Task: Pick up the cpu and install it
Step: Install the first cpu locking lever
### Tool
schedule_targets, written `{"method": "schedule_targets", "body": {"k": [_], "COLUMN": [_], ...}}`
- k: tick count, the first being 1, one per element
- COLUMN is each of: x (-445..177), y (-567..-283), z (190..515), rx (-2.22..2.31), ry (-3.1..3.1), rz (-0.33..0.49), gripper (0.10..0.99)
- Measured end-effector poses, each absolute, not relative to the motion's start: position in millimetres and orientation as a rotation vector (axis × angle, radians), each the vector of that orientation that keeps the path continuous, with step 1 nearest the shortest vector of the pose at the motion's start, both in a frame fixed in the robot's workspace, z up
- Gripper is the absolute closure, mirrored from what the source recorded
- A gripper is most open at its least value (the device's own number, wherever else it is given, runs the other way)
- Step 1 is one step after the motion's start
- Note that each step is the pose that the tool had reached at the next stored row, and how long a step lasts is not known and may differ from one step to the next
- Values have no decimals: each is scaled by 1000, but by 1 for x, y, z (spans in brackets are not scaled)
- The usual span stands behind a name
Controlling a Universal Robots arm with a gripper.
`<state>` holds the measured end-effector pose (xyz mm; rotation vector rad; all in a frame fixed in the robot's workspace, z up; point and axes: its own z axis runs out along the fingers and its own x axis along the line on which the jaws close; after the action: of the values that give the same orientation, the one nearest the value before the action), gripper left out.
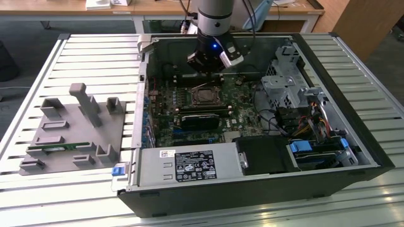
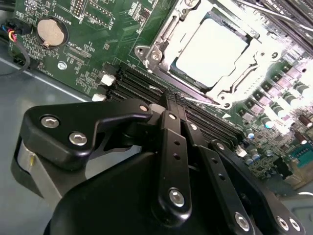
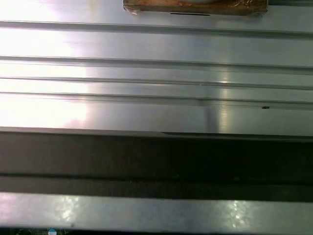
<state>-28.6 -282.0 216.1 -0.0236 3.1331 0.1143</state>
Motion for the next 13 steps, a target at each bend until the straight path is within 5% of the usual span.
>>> {"method": "schedule_targets", "body": {"k": [13], "x": [-23], "y": [-282], "z": [199], "rx": [-23], "ry": [3139], "rz": [115], "gripper": [980]}}
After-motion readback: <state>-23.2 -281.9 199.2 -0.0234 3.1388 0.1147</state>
